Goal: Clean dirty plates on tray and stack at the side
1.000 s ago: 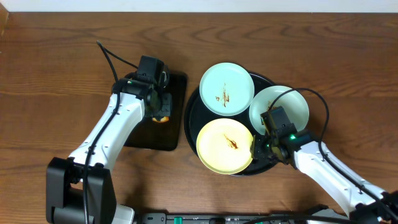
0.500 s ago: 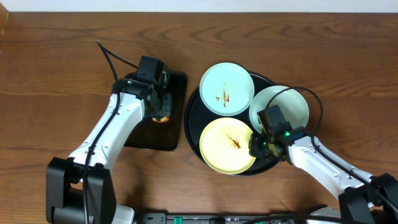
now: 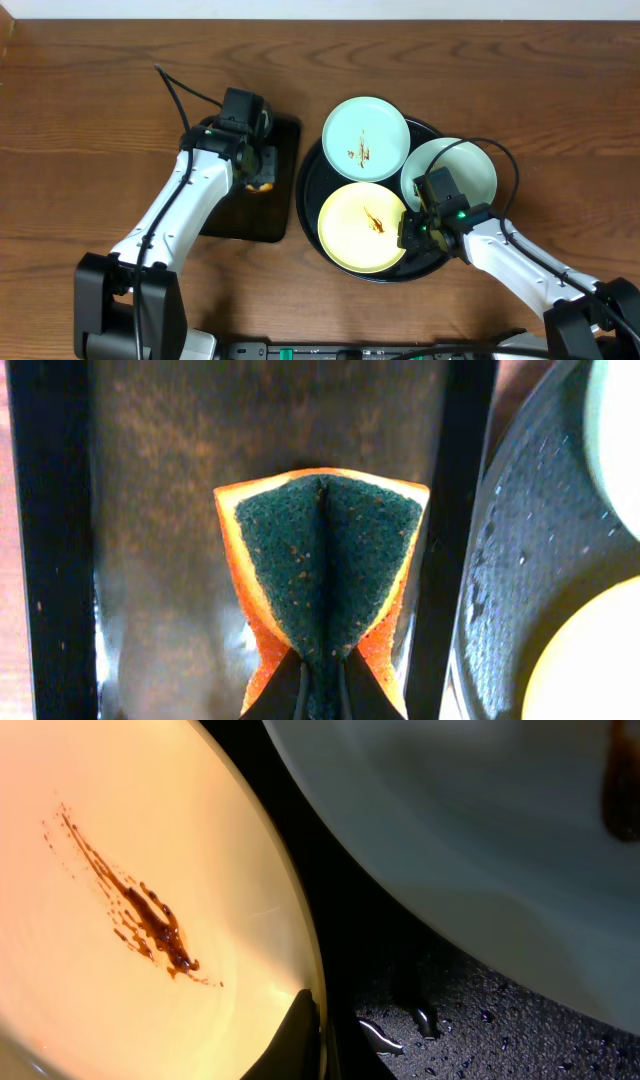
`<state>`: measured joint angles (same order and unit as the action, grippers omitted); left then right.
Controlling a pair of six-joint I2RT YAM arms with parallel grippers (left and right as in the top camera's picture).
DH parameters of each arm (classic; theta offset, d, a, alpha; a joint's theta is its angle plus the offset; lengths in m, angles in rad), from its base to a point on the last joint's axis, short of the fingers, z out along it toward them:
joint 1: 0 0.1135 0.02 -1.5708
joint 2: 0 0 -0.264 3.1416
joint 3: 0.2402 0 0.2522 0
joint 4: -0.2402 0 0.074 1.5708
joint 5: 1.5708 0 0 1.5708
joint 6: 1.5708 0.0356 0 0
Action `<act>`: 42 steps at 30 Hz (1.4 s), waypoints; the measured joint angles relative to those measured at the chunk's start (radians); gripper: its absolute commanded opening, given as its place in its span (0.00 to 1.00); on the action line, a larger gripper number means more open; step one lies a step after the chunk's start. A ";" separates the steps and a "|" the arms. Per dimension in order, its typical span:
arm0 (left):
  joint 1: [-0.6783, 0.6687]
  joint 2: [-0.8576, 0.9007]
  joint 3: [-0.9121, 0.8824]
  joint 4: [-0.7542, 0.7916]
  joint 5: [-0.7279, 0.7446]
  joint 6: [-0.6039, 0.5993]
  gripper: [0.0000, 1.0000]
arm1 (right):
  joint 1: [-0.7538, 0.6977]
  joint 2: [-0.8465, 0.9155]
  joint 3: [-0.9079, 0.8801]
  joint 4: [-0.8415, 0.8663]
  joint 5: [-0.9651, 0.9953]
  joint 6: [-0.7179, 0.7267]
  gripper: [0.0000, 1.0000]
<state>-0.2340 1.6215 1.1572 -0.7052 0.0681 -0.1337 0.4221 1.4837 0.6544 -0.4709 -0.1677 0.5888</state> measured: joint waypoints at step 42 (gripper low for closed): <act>0.000 -0.209 -0.001 0.190 -0.154 -0.004 0.07 | 0.000 0.000 0.000 0.000 0.000 0.000 0.01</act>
<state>-0.2340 1.4120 1.1561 -0.5148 -0.0856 -0.1375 0.4221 1.4837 0.6544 -0.4709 -0.1677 0.5888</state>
